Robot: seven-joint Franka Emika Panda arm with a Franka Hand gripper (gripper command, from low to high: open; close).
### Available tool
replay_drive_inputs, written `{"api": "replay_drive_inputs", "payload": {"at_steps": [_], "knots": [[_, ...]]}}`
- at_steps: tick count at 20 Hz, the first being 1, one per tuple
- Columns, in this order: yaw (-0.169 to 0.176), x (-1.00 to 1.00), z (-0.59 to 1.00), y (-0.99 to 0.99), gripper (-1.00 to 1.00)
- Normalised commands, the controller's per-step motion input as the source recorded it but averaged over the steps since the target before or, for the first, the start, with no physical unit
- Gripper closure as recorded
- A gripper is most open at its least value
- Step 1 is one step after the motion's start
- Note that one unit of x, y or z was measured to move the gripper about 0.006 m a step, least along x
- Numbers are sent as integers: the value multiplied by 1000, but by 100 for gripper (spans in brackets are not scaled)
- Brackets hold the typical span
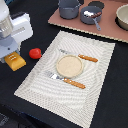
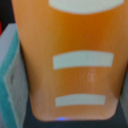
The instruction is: Interact with the objects in diverse but meaningful ways.
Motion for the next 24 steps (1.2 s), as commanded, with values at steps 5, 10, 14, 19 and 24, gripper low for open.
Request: {"api": "replay_drive_inputs", "payload": {"at_steps": [5,10,14,19,24], "knots": [[0,0,-325,27,100],[0,0,-369,4,100],[0,-45,-404,0,100],[0,-108,-445,0,100],[0,-165,-486,0,100]]}}
